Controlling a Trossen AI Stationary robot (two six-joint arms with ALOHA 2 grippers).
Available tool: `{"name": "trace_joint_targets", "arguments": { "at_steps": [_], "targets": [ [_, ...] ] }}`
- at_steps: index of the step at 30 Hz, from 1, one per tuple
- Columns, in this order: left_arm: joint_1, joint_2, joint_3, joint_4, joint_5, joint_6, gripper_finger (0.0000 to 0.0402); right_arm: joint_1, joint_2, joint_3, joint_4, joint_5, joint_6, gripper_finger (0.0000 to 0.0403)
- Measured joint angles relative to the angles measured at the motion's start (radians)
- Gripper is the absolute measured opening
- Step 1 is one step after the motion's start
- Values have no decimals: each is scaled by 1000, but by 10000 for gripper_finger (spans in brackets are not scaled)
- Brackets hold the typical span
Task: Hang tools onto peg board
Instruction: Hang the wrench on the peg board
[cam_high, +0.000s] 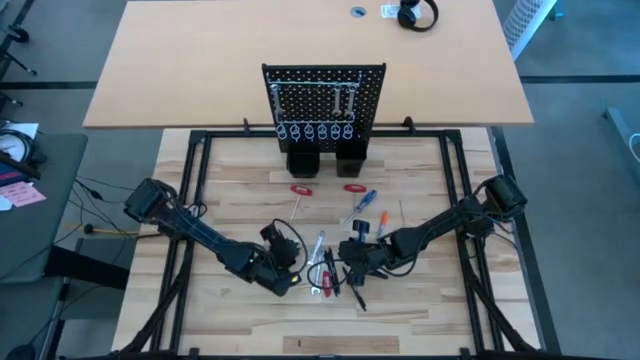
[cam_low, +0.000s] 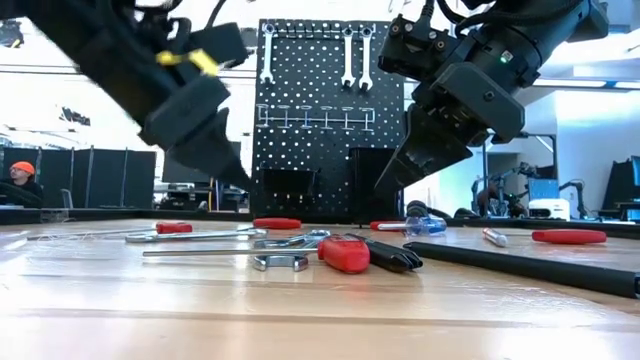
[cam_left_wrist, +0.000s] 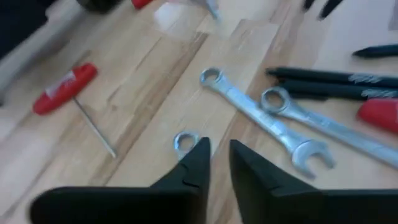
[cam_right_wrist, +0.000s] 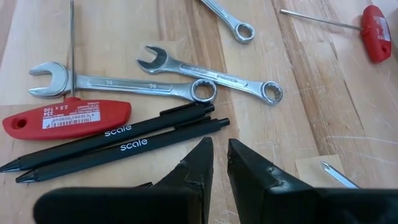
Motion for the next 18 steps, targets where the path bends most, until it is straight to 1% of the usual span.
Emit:
{"name": "trace_joint_targets", "arguments": {
  "at_steps": [5,7,9,11,13,15,18],
  "targets": [
    [37,1,-136,223,20,-23,147,4,0,0,0,0,-1,60],
    [57,1,-181,273,48,-34,176,4,0,0,0,0,-1,60],
    [72,1,-207,280,55,-45,193,4,0,0,2,0,-2,60],
    [86,1,-225,298,69,-45,195,4,0,0,7,0,-2,60],
    [100,-1,-246,347,117,-33,189,4,0,0,10,0,-6,60],
    [109,-3,-258,382,156,-17,176,4,0,0,18,0,-10,60],
    [117,-3,-266,385,175,-16,150,4,0,0,24,0,-19,60]
  ]
}}
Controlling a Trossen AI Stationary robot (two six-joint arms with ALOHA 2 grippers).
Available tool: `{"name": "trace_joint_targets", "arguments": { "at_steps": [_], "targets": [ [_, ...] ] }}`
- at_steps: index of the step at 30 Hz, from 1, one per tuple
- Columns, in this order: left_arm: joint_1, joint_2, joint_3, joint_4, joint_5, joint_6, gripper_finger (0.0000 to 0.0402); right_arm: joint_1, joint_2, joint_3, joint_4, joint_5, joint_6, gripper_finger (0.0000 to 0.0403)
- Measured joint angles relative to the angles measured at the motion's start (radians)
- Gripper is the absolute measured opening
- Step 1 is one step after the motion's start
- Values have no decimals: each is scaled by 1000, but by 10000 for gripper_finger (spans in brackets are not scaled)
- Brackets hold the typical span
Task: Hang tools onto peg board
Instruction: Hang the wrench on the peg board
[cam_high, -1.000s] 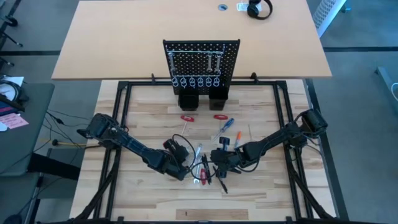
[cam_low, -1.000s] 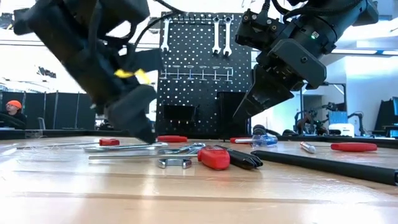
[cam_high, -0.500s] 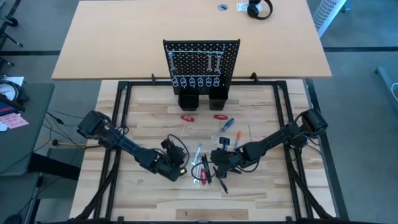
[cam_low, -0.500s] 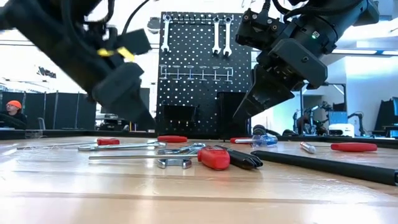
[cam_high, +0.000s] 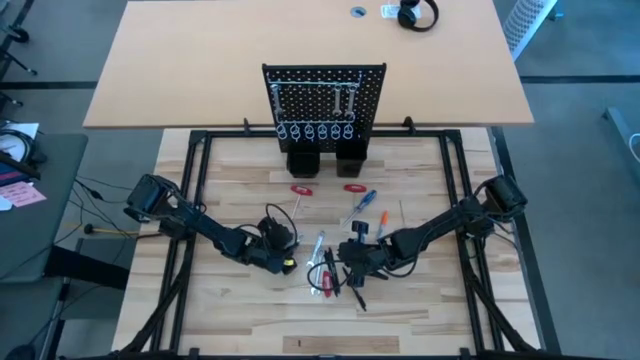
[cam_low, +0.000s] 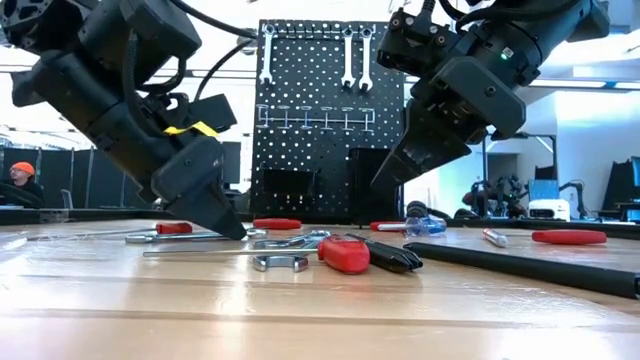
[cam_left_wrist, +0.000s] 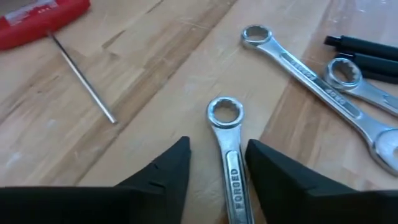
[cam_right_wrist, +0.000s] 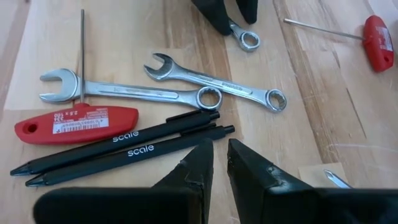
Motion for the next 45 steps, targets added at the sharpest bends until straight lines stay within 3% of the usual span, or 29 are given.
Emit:
{"name": "trace_joint_targets", "arguments": {
  "at_steps": [9,15,20,34,39,42,45],
  "targets": [
    [18,-1,0,-16,64,20,15,7,0,0,6,0,-9,60],
    [9,-23,-3,-27,-5,29,14,10,0,-3,20,0,-14,60],
    [-14,-73,-5,-38,-88,48,1,24,0,-64,176,4,-72,60],
    [-34,-87,-5,37,-130,74,1,13,8,-93,362,-6,-144,61],
    [-42,-85,-4,74,-133,93,1,-84,61,-119,540,-134,-242,86],
    [-48,-84,-4,79,-133,96,1,-164,84,-104,542,-196,-284,114],
    [-54,-84,-4,81,-133,103,0,-242,129,-72,541,-331,-323,147]
  ]
}}
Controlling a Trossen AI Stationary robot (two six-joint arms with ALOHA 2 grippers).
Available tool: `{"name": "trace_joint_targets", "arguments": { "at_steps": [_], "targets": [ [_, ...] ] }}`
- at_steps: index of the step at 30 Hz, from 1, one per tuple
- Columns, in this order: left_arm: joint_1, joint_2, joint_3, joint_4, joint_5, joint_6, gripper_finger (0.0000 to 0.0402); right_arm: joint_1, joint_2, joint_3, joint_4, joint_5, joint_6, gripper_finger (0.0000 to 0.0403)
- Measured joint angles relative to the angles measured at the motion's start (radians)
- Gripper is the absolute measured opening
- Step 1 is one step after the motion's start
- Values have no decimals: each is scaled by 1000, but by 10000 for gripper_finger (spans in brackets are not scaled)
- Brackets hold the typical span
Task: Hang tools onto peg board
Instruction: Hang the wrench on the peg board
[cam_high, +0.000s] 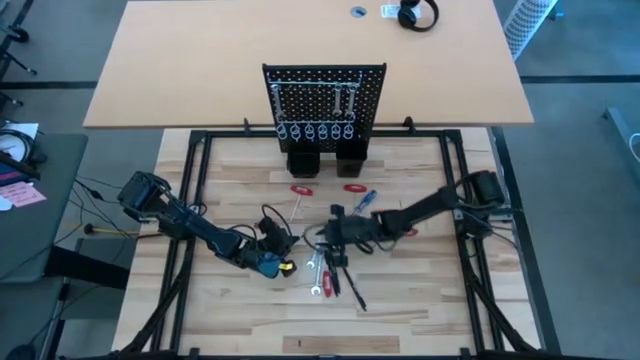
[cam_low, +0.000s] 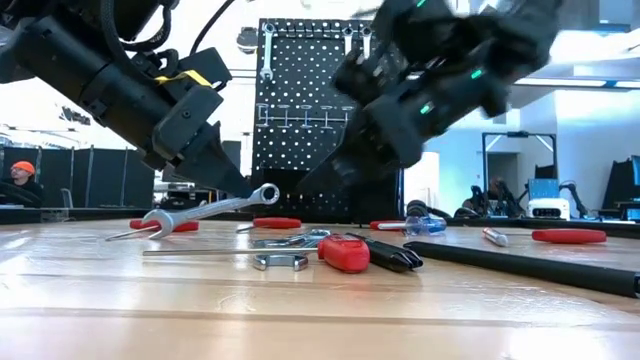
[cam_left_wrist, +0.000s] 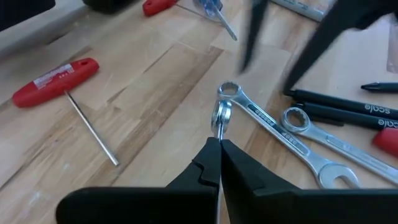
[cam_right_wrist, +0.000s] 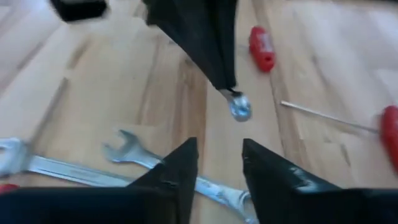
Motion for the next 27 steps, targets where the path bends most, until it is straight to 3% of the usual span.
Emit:
{"name": "trace_joint_targets", "arguments": {
  "at_steps": [5,10,21,27],
  "targets": [
    [-8,0,0,5,0,7,0,-89,86,76,1,-220,-7,203],
    [-16,0,0,14,1,15,0,-78,159,141,-3,-241,-53,215],
    [-32,-1,2,34,11,34,0,-39,185,199,-17,-240,-102,112],
    [-34,-2,2,33,11,34,0,-40,181,199,-11,-238,-74,75]
  ]
}}
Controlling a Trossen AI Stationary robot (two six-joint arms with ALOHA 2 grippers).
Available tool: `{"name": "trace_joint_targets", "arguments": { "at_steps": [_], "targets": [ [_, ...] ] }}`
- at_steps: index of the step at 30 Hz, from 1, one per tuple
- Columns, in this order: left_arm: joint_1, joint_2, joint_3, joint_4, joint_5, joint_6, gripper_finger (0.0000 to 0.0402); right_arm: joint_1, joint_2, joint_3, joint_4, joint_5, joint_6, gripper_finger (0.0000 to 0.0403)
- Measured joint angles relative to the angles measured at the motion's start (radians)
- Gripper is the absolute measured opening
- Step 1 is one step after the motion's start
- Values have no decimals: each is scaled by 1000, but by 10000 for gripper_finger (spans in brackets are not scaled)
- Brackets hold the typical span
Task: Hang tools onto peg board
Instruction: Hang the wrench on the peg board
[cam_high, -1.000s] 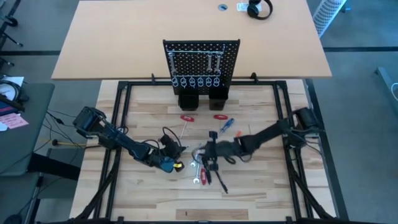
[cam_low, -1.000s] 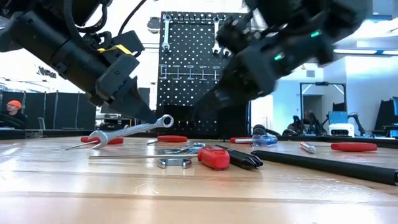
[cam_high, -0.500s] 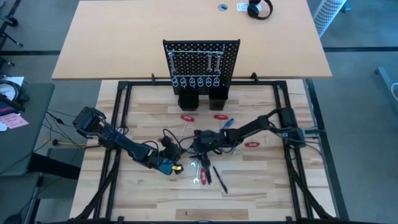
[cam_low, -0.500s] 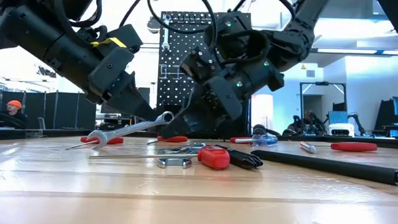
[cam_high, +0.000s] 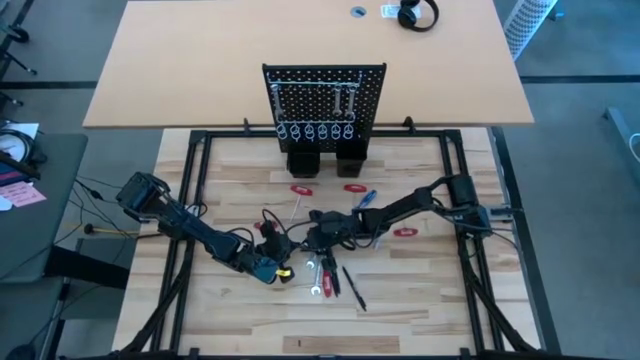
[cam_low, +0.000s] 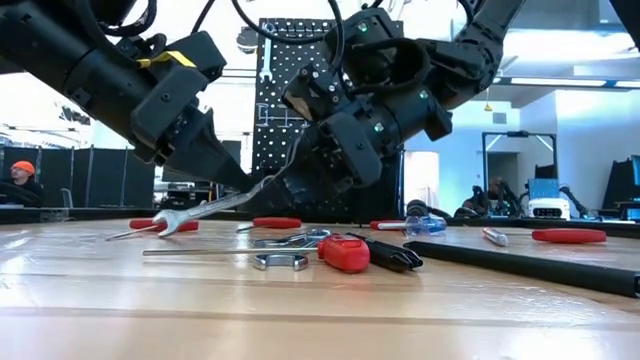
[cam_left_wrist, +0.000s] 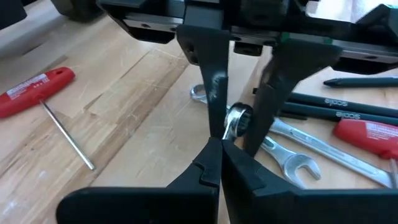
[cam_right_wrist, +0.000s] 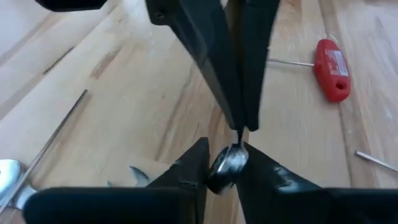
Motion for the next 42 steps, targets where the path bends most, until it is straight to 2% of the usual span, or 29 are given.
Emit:
{"name": "trace_joint_targets", "arguments": {
  "at_steps": [9,14,17,21,26,29,35,38,42],
  "targets": [
    [0,0,0,-1,3,2,0,-4,0,0,0,3,45,45],
    [-4,-11,-1,-35,-4,85,3,-10,-7,1,-52,-1,50,28],
    [-7,-42,-1,-79,10,92,27,-9,-46,1,-132,24,51,28],
    [-2,-39,-1,-99,67,101,83,5,-115,0,-242,103,48,28],
    [25,-26,-1,-94,84,117,145,17,-168,1,-258,127,48,28],
    [36,-26,-1,-92,84,124,157,27,-167,1,-259,128,43,28],
    [38,-26,-1,-90,114,158,129,27,-165,0,-268,129,40,30],
    [40,-26,1,-91,156,161,95,26,-165,0,-269,129,39,30],
    [41,-26,2,-94,161,172,39,26,-164,0,-270,129,40,30]
  ]
}}
